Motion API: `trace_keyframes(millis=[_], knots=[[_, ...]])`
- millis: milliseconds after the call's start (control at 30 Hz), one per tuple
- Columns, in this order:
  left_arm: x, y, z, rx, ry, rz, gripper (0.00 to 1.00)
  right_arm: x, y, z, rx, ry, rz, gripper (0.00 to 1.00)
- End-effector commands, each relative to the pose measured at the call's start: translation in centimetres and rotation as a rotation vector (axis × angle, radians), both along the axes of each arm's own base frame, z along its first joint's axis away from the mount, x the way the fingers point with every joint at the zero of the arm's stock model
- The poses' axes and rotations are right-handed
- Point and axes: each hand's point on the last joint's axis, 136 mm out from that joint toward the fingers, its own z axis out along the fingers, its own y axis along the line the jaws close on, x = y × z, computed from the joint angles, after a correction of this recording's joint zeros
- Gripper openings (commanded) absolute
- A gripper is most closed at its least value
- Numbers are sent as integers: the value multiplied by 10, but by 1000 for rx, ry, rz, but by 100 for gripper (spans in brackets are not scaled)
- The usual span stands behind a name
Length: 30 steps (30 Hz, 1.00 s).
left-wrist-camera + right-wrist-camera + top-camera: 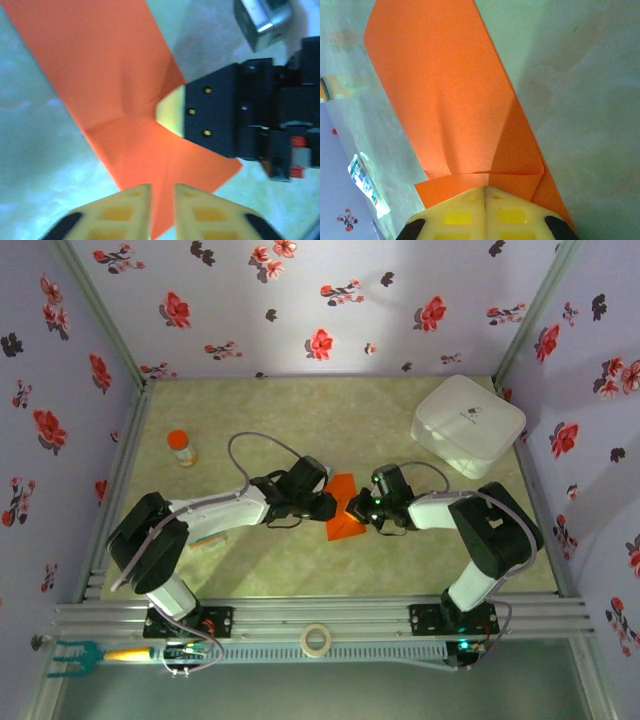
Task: Fold a paper plane with a square sheet of paper (pick it up from the middle)
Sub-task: Fold the triangle a second time at the center of the table.
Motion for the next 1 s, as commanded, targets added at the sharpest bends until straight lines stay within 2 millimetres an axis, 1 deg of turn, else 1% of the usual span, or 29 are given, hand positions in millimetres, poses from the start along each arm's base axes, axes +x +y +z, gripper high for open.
trace_keyframes(millis=[0, 100, 233, 433, 667, 833, 967], knots=[[-15, -13, -5, -74, 95, -53, 8, -15, -16, -20, -78, 68, -45, 0], [-18, -21, -11, -92, 136, -73, 4, -16, -17, -21, -81, 70, -47, 0], [-21, -30, -22, -102, 186, -98, 2, -16, -16, -22, -77, 73, -49, 0], [-22, -30, -40, -64, 225, -92, 2, -17, -16, -22, -73, 75, -46, 0], [-20, -32, -44, -73, 217, -98, 4, -16, -15, -22, -69, 74, -45, 0], [-22, -28, -58, -46, 238, -95, 4, -17, -15, -22, -69, 76, -45, 0], [-27, -21, -72, -18, 263, -87, 4, -17, -15, -23, -71, 79, -45, 0]])
